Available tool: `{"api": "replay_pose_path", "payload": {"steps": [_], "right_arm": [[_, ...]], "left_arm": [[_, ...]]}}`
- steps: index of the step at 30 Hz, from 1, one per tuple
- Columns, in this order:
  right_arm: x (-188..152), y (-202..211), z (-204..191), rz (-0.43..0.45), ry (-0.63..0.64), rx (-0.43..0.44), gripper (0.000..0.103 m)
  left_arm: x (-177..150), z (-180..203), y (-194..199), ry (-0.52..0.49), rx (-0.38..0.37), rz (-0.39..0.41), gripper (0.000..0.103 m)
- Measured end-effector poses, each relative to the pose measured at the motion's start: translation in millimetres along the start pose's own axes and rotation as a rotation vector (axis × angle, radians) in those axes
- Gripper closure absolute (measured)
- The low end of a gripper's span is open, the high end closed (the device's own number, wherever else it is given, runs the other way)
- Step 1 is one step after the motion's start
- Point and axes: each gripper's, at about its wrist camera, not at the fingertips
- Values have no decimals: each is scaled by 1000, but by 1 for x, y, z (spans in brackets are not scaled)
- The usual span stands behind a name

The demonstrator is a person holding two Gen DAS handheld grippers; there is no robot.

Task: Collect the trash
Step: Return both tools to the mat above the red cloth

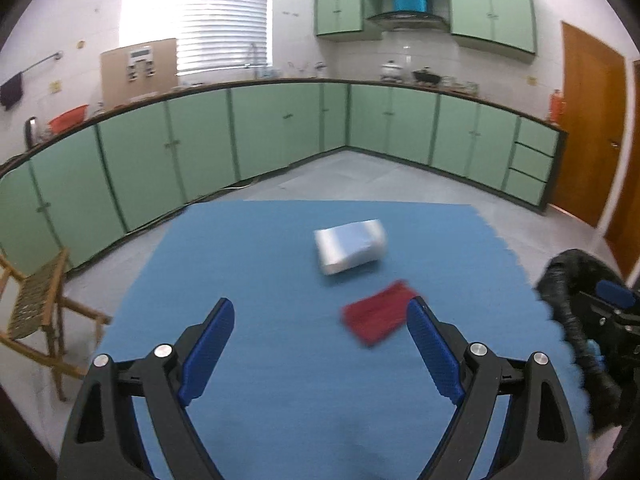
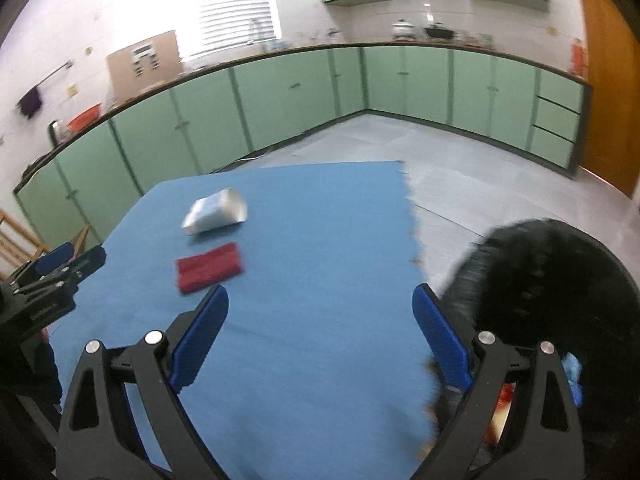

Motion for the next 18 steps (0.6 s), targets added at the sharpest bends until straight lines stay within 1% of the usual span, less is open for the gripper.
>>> {"api": "replay_pose_path", "payload": {"steps": [4, 8, 15, 18], "right_arm": [[6, -26, -31, -22, 42, 48, 13], [10, -56, -57, -62, 81, 75, 13], [11, -96, -87, -128, 151, 106, 13], [12, -109, -94, -155, 172, 115, 13]], "left_arm": [[-7, -26, -9, 22, 47, -12, 17], [-14, -46, -19, 43, 75, -33, 17], [-24, -73, -42, 95, 102, -83, 17], [-25, -76, -45, 102, 107, -89, 17]]}}
Point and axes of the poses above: each gripper's, at about its wrist camera, not at the fingertips, and y roughly against the way its jaws point, z to its right, x to its top, and after that the axes turned 3 degrees about -z, right-handed
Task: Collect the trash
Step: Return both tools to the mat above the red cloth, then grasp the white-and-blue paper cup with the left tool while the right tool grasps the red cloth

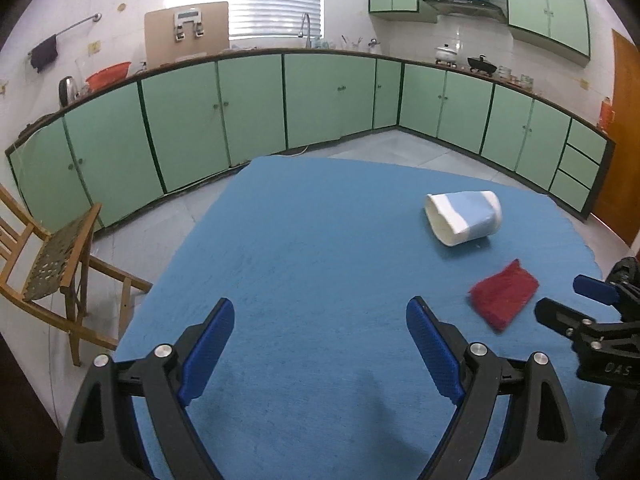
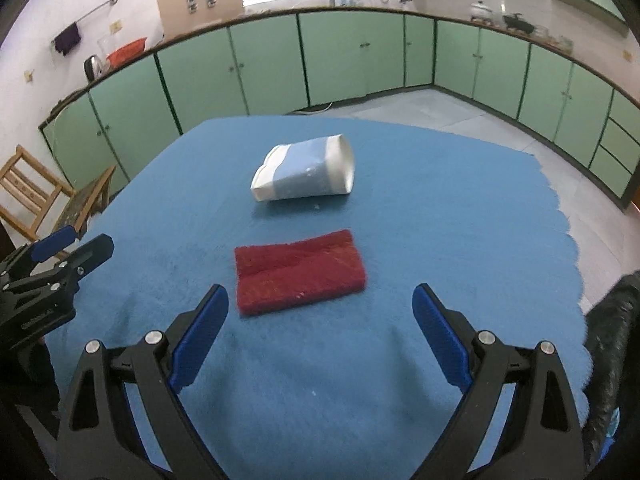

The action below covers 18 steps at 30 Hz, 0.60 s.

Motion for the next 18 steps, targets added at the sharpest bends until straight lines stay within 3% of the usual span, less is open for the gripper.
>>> {"api": "replay_pose_path", "payload": {"steps": [18], "right_arm": [[10, -40, -15, -109, 54, -13, 13]], "left_arm": [[6, -12, -15, 35, -4, -25, 17]]}}
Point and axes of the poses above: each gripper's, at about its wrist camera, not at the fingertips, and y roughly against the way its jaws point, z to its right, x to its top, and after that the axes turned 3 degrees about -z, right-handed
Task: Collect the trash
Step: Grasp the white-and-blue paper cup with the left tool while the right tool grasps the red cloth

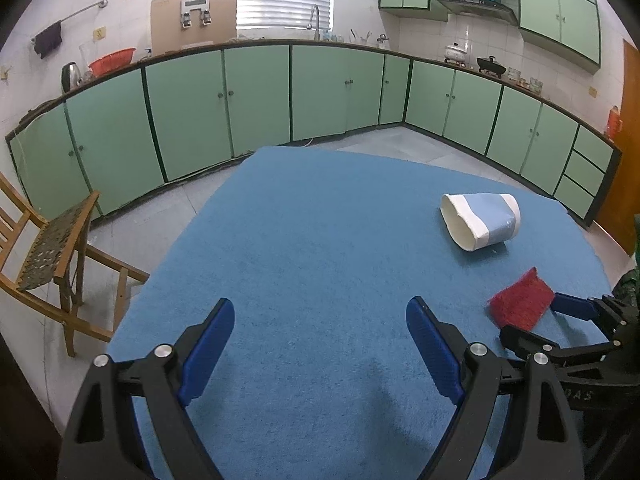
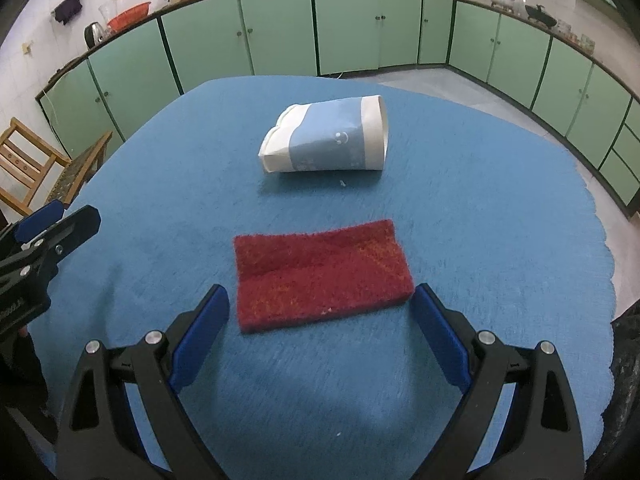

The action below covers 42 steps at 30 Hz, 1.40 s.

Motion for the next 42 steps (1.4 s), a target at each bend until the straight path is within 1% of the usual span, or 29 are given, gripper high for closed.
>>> {"api": "replay_pose_path", "payload": {"steps": [1, 2, 9, 14, 20, 24, 28, 34, 42], "right_arm": [[1, -1, -1, 0, 4, -8, 18], [0, -1, -3, 3, 8, -16, 20], [-3, 4, 6, 24, -21, 19, 22], [-5, 14, 23, 47, -55, 2, 22], [-5, 28, 60, 67, -90, -53, 22], [-5, 35, 90, 77, -116, -92, 22], [-8, 36, 113, 78, -148, -109, 22], [-13, 31, 129, 83, -172, -105, 22], [-16, 25, 139, 80, -179, -83, 22]], "left_arm": [[0, 1, 0, -1, -1, -2, 17], [1, 1, -1, 0, -1, -3, 17], [2, 4, -3, 0, -4, -13, 17], [7, 15, -5, -9, -25, -12, 17], [18, 47, -12, -29, -78, -7, 17], [28, 77, -22, -36, -122, -9, 17], [39, 104, -30, -52, -155, 2, 17], [54, 135, -52, -55, -158, -9, 17], [60, 150, -74, -24, -137, -35, 17]]}}
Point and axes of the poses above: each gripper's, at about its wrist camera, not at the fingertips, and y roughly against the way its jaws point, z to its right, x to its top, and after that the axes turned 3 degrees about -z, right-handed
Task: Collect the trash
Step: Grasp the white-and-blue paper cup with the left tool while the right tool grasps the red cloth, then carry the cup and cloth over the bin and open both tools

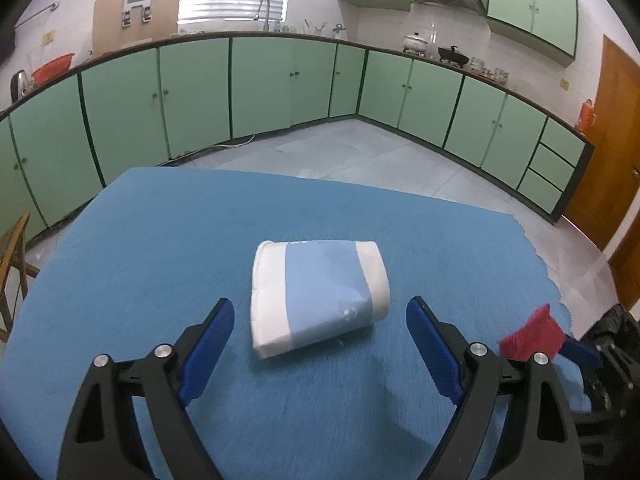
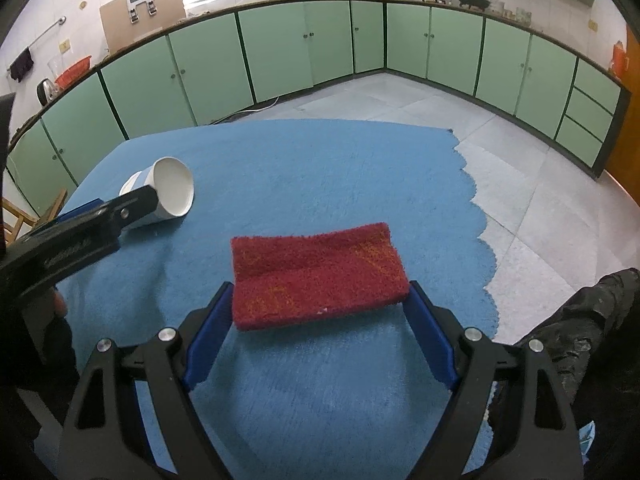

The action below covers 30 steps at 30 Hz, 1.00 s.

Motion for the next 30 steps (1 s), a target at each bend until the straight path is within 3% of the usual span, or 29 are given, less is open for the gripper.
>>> {"api": "replay_pose_path", "payload": {"steps": [10, 13, 14, 30], "right_arm": [[-2, -3, 2, -16, -18, 16, 22], [-1, -2, 3, -13, -21, 18, 22], [0, -2, 4, -12, -22, 18, 22], [1, 34, 4, 47, -47, 23, 22]], "left_arm": [[5, -5, -30, 67, -10, -90, 17], [7, -5, -29, 75, -17, -82, 21], [6, -5, -27, 71, -23, -79, 30], [0, -3, 26, 0, -25, 17, 30]]}}
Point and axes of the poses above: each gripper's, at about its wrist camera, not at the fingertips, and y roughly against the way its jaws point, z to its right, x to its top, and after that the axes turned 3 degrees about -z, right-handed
